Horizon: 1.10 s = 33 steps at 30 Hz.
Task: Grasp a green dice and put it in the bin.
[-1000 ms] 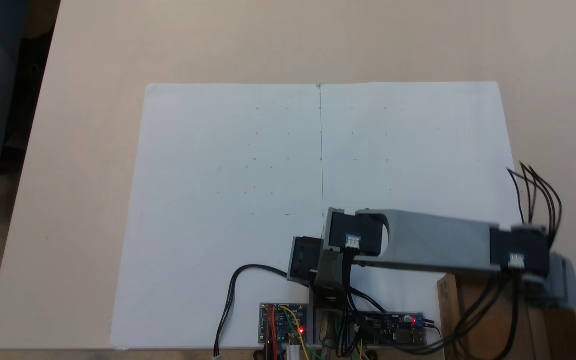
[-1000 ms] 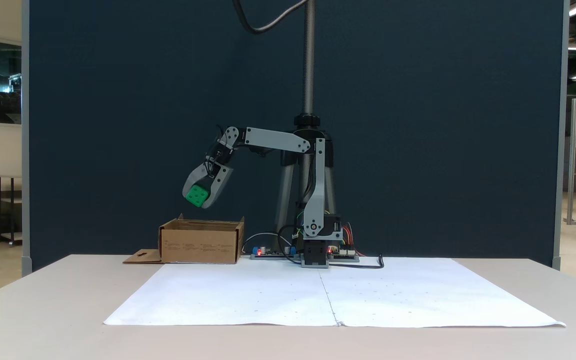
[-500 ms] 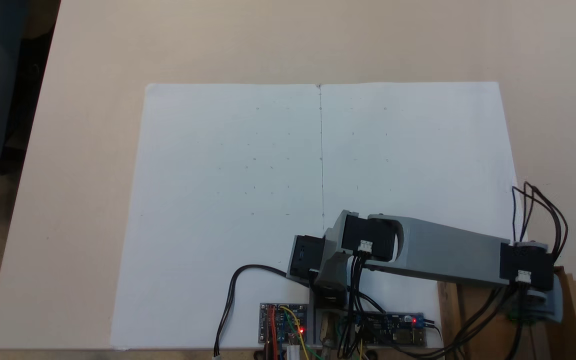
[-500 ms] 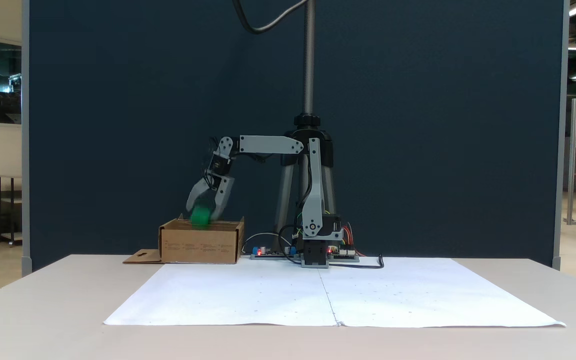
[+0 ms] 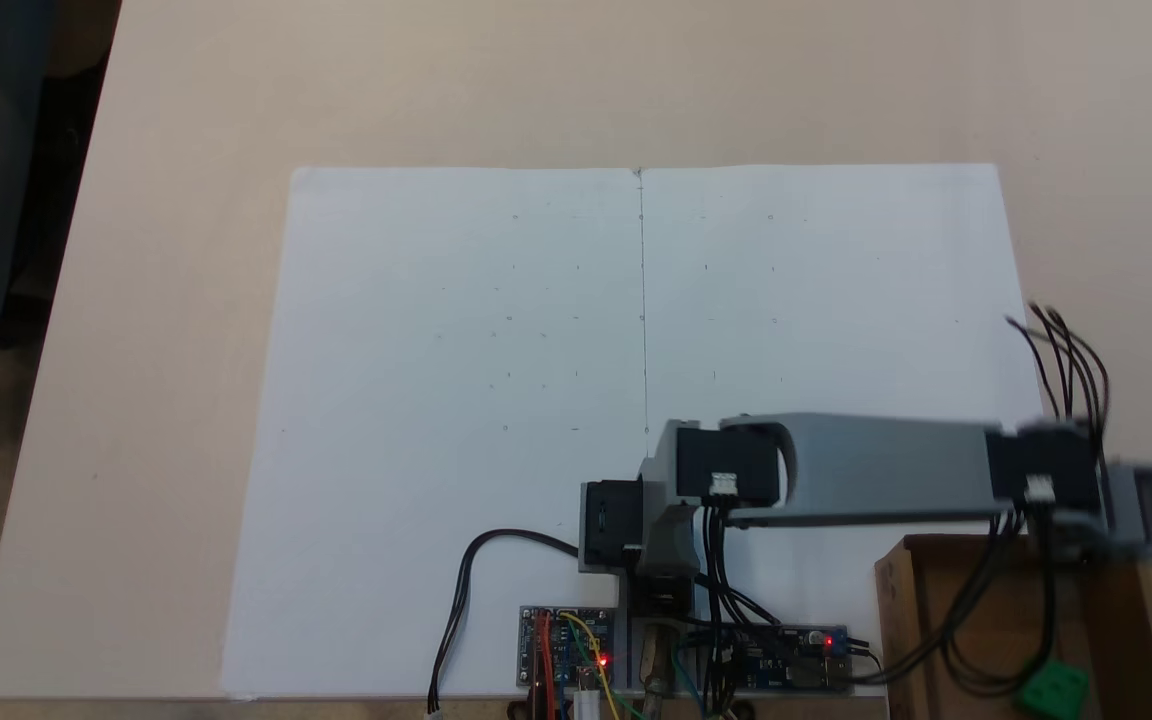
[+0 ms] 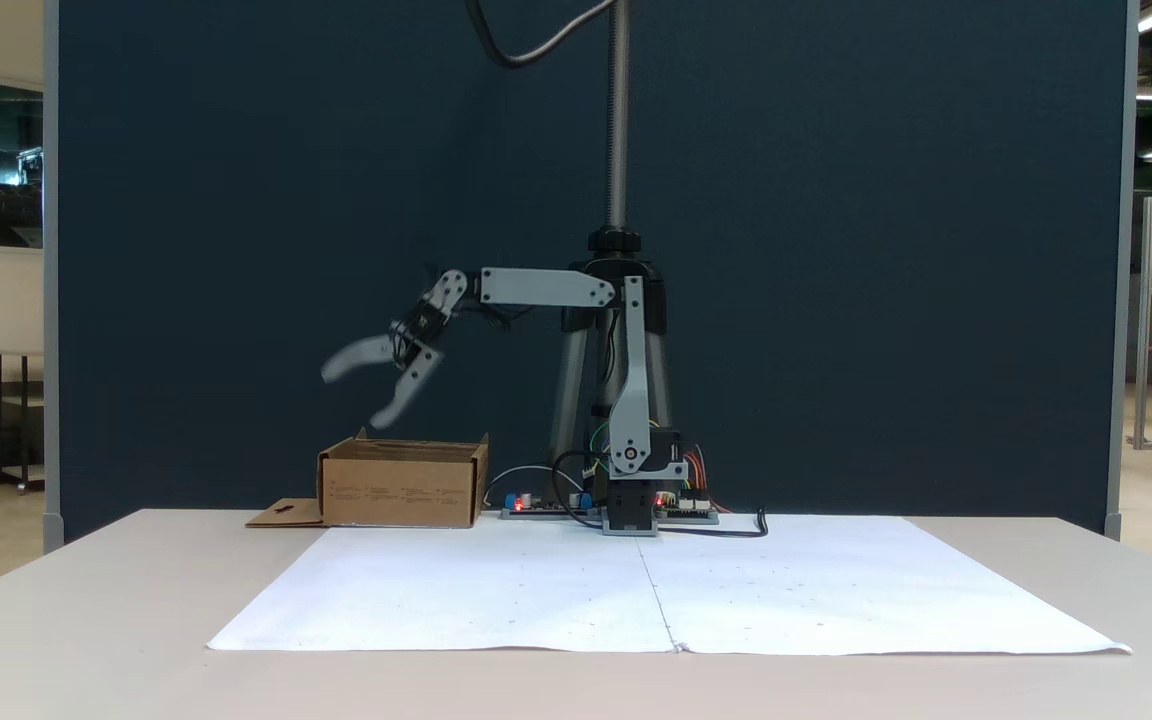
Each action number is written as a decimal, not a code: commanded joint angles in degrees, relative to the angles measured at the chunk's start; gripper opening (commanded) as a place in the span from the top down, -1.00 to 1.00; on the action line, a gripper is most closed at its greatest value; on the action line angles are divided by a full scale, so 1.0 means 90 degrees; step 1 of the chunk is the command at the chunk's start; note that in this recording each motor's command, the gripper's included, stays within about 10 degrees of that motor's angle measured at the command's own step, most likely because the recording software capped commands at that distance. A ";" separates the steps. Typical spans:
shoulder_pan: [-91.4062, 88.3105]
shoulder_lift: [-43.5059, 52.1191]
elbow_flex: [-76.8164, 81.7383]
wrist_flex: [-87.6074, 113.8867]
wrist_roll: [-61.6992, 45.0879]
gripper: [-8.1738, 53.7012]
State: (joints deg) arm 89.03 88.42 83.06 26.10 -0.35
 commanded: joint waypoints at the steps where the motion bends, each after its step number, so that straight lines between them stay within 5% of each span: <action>1: -0.0381 0.0566 -0.0117 -0.0381 0.0371 -0.63; 33: -0.8379 0.3594 0.1846 -0.1328 0.0352 -0.69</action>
State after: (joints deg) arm 14.94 117.25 99.84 19.86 -0.09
